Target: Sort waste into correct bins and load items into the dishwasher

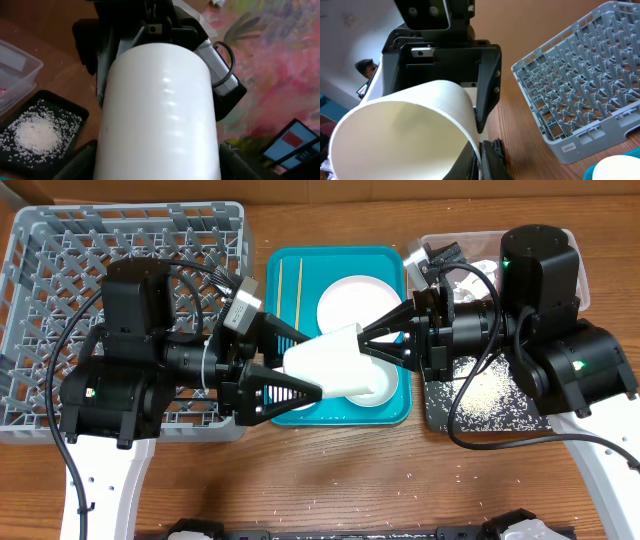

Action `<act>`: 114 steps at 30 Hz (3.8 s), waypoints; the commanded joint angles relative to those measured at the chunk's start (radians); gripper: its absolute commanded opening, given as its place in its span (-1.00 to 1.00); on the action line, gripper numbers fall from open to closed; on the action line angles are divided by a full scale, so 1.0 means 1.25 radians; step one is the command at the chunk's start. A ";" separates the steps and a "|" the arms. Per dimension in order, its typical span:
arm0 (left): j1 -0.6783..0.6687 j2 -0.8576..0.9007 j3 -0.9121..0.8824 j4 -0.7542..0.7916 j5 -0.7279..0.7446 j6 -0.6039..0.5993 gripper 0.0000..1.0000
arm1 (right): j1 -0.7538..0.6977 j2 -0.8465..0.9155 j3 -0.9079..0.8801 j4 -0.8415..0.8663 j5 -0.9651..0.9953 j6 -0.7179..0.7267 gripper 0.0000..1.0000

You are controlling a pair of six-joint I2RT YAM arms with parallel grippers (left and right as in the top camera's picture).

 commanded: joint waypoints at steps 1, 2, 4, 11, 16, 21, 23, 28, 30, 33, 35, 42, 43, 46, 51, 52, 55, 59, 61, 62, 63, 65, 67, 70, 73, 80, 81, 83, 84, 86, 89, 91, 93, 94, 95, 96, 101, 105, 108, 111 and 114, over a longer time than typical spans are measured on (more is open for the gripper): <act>-0.005 0.000 0.008 0.006 0.014 0.006 0.37 | 0.005 0.002 0.006 0.005 0.003 -0.006 -0.92; -0.005 0.000 0.008 0.005 0.014 0.006 0.29 | 0.005 0.002 0.006 0.005 0.003 -0.006 -0.92; -0.005 0.000 0.008 0.004 0.013 0.006 0.21 | 0.005 0.002 0.006 0.005 0.003 -0.006 -0.87; -0.005 0.000 0.008 -0.027 -0.088 -0.027 0.16 | -0.020 -0.001 0.007 0.018 0.009 -0.006 0.17; 0.015 -0.001 0.008 -0.173 -0.398 -0.027 0.15 | -0.138 -0.041 0.007 0.020 0.009 0.010 0.33; 0.073 0.000 0.008 -0.316 -0.730 -0.106 0.04 | -0.215 -0.066 0.007 -0.050 0.043 0.040 0.37; 0.105 0.000 0.008 -0.364 -0.863 -0.146 0.02 | -0.220 -0.067 0.007 -0.114 0.120 0.040 0.37; 0.186 0.001 0.007 -0.449 -1.272 -0.248 -0.03 | -0.219 -0.061 0.006 -0.239 0.308 0.039 0.41; 0.208 0.001 -0.003 -0.450 -1.375 -0.287 0.03 | -0.219 -0.059 0.006 -0.259 0.323 0.039 0.41; 0.253 0.002 -0.032 -0.421 -1.380 -0.297 0.04 | -0.219 -0.059 0.006 -0.281 0.328 0.035 0.42; 0.289 0.005 -0.061 -0.395 -1.369 -0.297 0.04 | -0.219 -0.059 0.006 -0.287 0.332 0.036 0.41; 0.404 0.053 -0.184 -0.273 -1.288 -0.314 -0.10 | -0.219 -0.060 0.006 -0.293 0.333 0.036 0.42; 0.411 0.064 -0.197 -0.255 -1.278 -0.314 -0.10 | -0.219 -0.059 0.006 -0.293 0.333 0.036 0.41; 0.416 0.110 -0.213 -0.221 -1.228 -0.306 0.10 | -0.219 -0.060 0.006 -0.294 0.333 0.036 0.41; 0.416 0.151 -0.210 -0.192 -1.174 -0.277 0.29 | -0.219 -0.060 0.006 -0.308 0.334 0.029 0.41; 0.416 0.151 -0.205 -0.193 -1.174 -0.278 0.31 | -0.219 -0.060 0.006 -0.310 0.334 0.029 0.41; 0.419 0.150 -0.155 -0.232 -1.168 -0.278 0.58 | -0.219 -0.060 0.006 -0.312 0.344 0.029 0.43; 0.420 0.150 -0.022 -0.324 -1.160 -0.277 0.87 | -0.210 -0.059 0.006 -0.323 0.382 0.030 0.43; 0.420 0.150 0.043 -0.371 -1.160 -0.277 0.92 | -0.200 -0.059 0.005 -0.331 0.405 0.030 0.43; 0.420 0.150 0.078 -0.395 -1.159 -0.278 0.94 | -0.195 -0.059 0.005 -0.335 0.414 0.030 0.43; 0.420 0.150 0.097 -0.406 -1.159 -0.278 0.95 | -0.191 -0.059 0.005 -0.338 0.420 0.030 0.43; 0.418 0.149 0.132 -0.434 -1.140 -0.274 0.93 | -0.184 -0.059 0.005 -0.346 0.435 0.030 0.43; 0.417 0.141 0.147 -0.445 -1.069 -0.233 0.80 | -0.179 -0.059 0.005 -0.350 0.439 0.030 0.43; 0.394 0.104 0.159 -0.446 -0.979 -0.132 0.60 | -0.158 -0.052 0.005 -0.350 0.467 0.031 0.43; 0.357 0.049 0.160 -0.453 -0.996 -0.078 0.60 | -0.129 -0.037 0.005 -0.353 0.500 0.031 0.43; 0.279 -0.053 0.160 -0.529 -1.051 -0.041 0.36 | -0.045 0.027 0.005 -0.336 0.529 0.040 0.29; 0.267 -0.074 0.160 -0.525 -1.051 -0.041 0.36 | -0.025 0.043 0.005 -0.332 0.554 0.043 0.28; 0.250 -0.119 0.160 -0.515 -1.049 -0.041 0.40 | 0.016 0.079 0.005 -0.325 0.616 0.065 0.23; 0.246 -0.140 0.160 -0.513 -1.046 -0.041 0.41 | 0.033 0.096 0.005 -0.316 0.639 0.075 0.21; 0.240 -0.191 0.160 -0.513 -1.045 -0.041 0.48 | 0.074 0.141 0.005 -0.282 0.679 0.082 0.13; 0.241 -0.240 0.160 -0.513 -1.045 -0.042 1.00 | 0.121 0.196 0.005 -0.234 0.733 0.107 0.08; 0.241 -0.262 0.160 -0.516 -1.045 -0.042 0.99 | 0.146 0.224 0.005 -0.206 0.771 0.124 0.07; 0.241 -0.273 0.160 -0.516 -1.048 -0.042 1.00 | 0.166 0.243 0.005 -0.181 0.783 0.124 0.10; 0.241 -0.274 0.160 -0.516 -1.051 -0.042 0.99 | 0.173 0.249 0.005 -0.173 0.785 0.124 0.20; 0.241 -0.275 0.160 -0.516 -1.051 -0.041 1.00 | 0.176 0.252 0.005 -0.169 0.785 0.124 0.29; 0.241 -0.275 0.160 -0.517 -1.051 -0.041 1.00 | 0.179 0.252 0.005 -0.168 0.784 0.125 0.37; 0.241 -0.274 0.160 -0.517 -1.051 -0.041 1.00 | 0.181 0.252 0.005 -0.169 0.717 0.125 1.00; 0.241 -0.274 0.160 -0.517 -1.051 -0.041 1.00 | 0.181 0.252 0.005 -0.171 0.558 0.125 1.00; 0.241 -0.274 0.160 -0.517 -1.051 -0.041 1.00 | 0.182 0.252 0.005 -0.178 0.435 0.124 1.00; 0.241 -0.274 0.160 -0.517 -1.051 -0.041 1.00 | 0.182 0.252 0.005 -0.179 0.436 0.123 1.00; 0.241 -0.273 0.160 -0.517 -1.051 -0.041 1.00 | 0.151 0.243 0.008 -0.222 0.436 0.043 0.99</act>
